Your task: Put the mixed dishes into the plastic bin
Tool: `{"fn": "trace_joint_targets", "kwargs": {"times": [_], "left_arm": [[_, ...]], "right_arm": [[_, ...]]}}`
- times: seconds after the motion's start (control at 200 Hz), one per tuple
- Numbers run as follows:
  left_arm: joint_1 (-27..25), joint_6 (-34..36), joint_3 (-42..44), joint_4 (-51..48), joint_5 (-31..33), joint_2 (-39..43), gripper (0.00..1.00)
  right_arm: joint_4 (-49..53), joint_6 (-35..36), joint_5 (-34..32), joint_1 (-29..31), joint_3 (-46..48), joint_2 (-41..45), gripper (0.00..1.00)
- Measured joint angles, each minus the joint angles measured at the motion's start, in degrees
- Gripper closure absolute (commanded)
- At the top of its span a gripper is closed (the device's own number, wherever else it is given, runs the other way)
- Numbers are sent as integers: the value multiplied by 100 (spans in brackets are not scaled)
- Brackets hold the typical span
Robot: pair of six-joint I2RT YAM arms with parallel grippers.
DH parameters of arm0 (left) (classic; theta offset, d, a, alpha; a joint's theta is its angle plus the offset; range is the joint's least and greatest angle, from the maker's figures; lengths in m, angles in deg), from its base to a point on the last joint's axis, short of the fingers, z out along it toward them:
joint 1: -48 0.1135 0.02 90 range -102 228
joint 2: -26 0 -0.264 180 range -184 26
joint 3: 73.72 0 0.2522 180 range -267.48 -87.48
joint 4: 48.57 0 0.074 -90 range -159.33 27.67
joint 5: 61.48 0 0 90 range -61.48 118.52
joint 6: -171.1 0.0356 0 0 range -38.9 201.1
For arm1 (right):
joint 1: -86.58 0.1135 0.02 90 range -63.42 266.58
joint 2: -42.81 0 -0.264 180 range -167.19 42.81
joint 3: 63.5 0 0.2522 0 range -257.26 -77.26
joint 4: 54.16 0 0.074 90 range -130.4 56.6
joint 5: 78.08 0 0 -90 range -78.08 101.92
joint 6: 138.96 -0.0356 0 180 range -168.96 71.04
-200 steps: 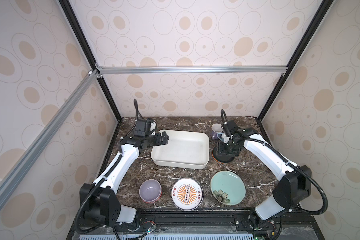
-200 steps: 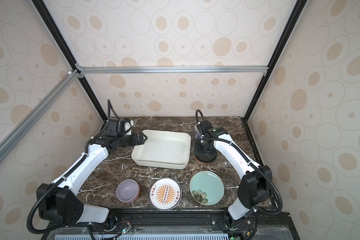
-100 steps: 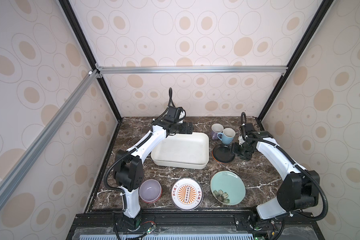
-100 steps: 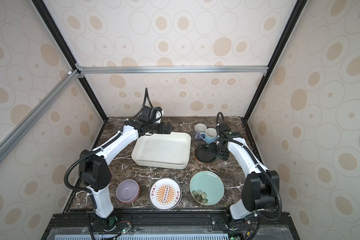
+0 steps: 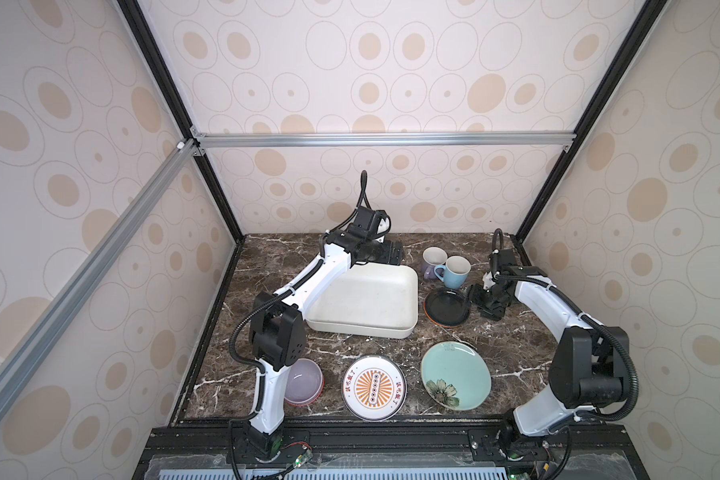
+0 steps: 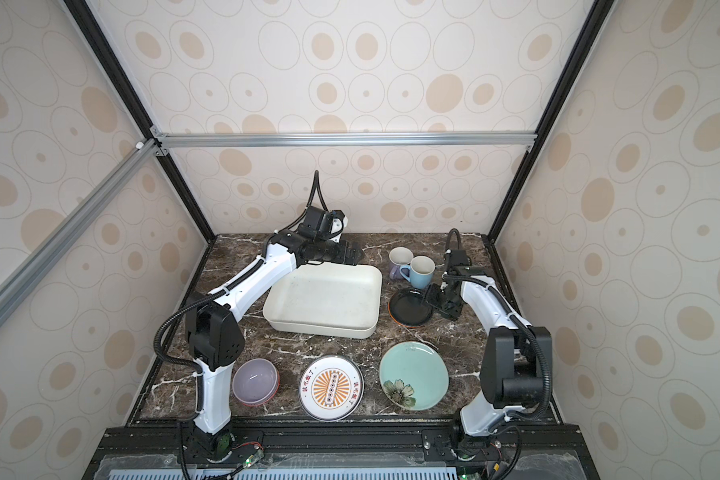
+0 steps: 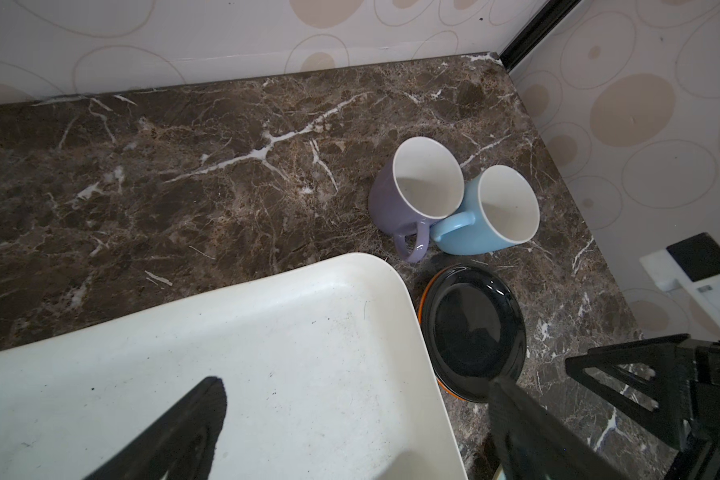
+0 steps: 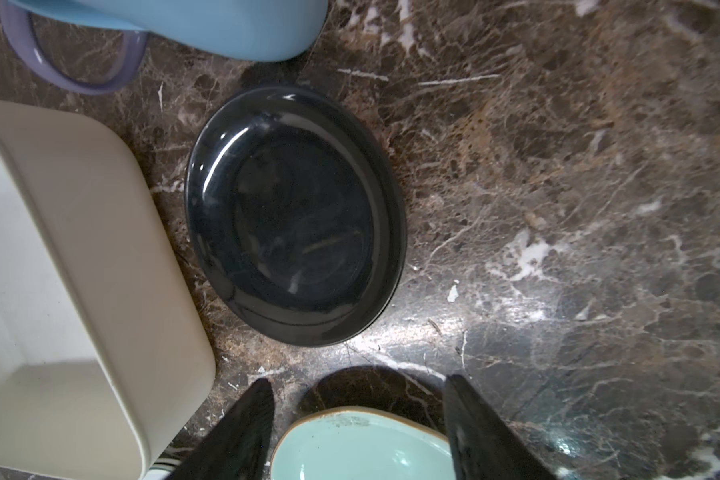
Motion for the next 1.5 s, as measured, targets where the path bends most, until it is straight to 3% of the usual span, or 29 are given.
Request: {"fn": "trace_joint_targets", "kwargs": {"times": [0.63, 1.23, 1.501], "left_arm": [[-103, 17, -424, -286, 177, -297, 1], [-107, -33, -855, -490, 295, -505, 1], [-114, -31, -879, -579, 358, -505, 1]], "right_arm": [[-546, 72, 352, -254, -15, -1054, 34], [-817, 138, 614, -343, -153, -1545, 38], [-894, 153, 675, -352, -164, -1587, 57]]}}
